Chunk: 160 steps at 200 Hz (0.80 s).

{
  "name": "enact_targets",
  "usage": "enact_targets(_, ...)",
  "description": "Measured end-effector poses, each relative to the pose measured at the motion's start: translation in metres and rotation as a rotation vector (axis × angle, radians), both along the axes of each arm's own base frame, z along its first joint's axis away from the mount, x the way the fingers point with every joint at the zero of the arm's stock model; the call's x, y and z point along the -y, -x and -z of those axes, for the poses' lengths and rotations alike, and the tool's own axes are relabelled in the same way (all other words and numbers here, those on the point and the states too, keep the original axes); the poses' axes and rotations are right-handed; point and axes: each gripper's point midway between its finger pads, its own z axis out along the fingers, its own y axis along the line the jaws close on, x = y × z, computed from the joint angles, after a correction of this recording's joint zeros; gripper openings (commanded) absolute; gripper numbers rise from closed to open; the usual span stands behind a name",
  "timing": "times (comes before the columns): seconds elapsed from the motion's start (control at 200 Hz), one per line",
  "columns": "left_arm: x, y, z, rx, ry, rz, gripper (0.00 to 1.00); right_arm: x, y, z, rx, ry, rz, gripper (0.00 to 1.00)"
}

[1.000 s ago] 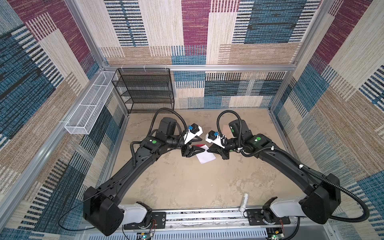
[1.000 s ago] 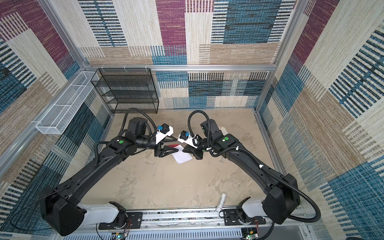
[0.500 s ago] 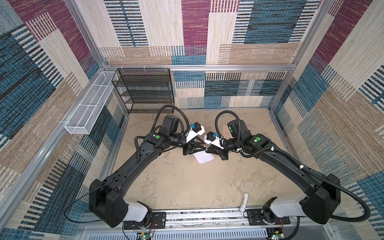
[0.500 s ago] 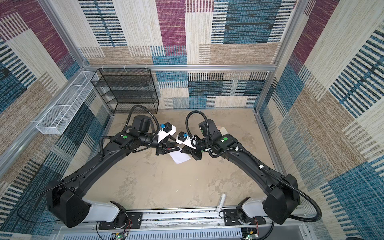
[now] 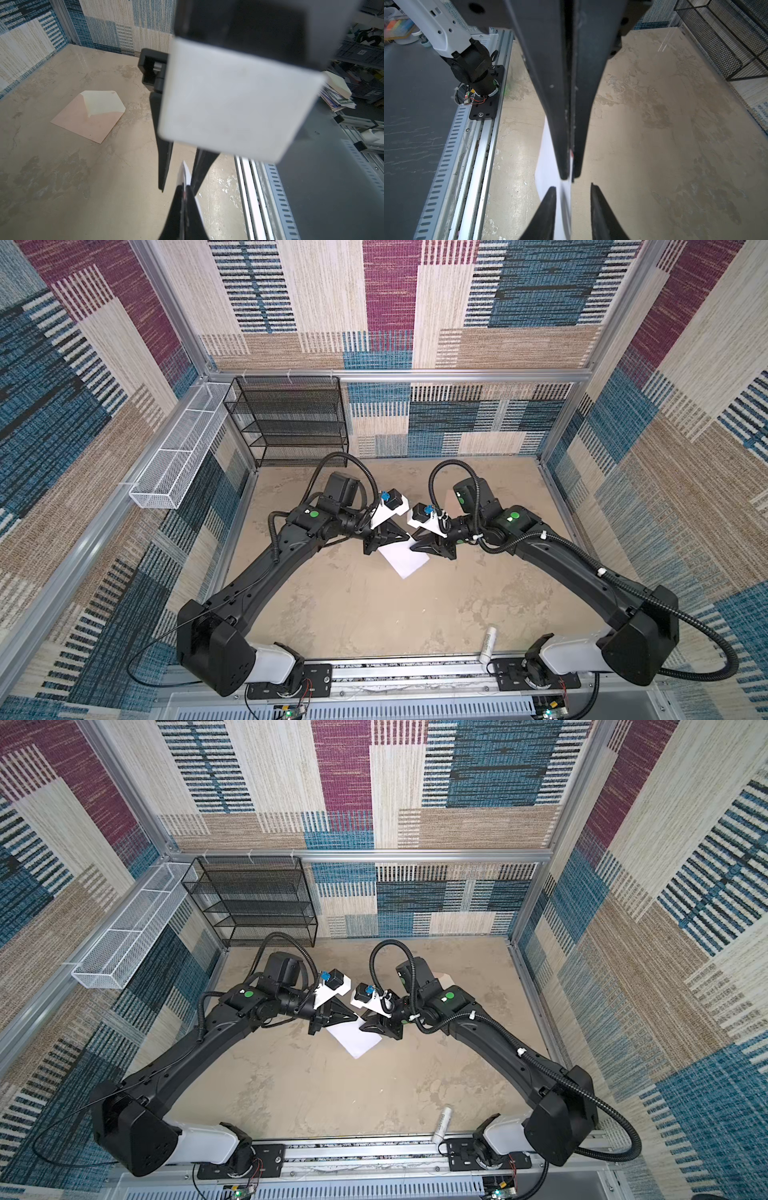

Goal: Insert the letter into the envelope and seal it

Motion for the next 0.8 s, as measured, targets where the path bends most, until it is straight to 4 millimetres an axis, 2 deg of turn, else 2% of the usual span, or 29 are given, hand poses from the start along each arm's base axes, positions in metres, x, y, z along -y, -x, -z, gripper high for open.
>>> enact_targets(0.135,-0.002,-0.001,0.001,0.022,-0.008,-0.018,0.00,-0.004,0.004,-0.007,-0.030,-0.032,-0.021,0.49)
enact_targets(0.275,-0.005,-0.004,0.002,0.056,-0.017,-0.045,0.00,-0.008,0.007,-0.011,-0.071,-0.057,-0.032,0.46)
enact_targets(0.431,-0.006,-0.006,0.001,0.072,-0.014,-0.051,0.00,-0.011,0.010,-0.017,-0.097,-0.088,-0.039,0.27)
enact_targets(0.576,-0.007,-0.001,0.000,0.081,-0.003,-0.047,0.00,-0.012,0.007,-0.018,-0.104,-0.097,-0.027,0.00)
enact_targets(0.731,-0.009,0.000,0.003,0.080,-0.008,-0.051,0.00,-0.013,0.007,-0.012,-0.108,-0.103,-0.026,0.00)
enact_targets(0.801,-0.010,0.001,0.004,0.080,-0.009,-0.055,0.00,-0.013,0.007,-0.010,-0.106,-0.110,-0.028,0.20)
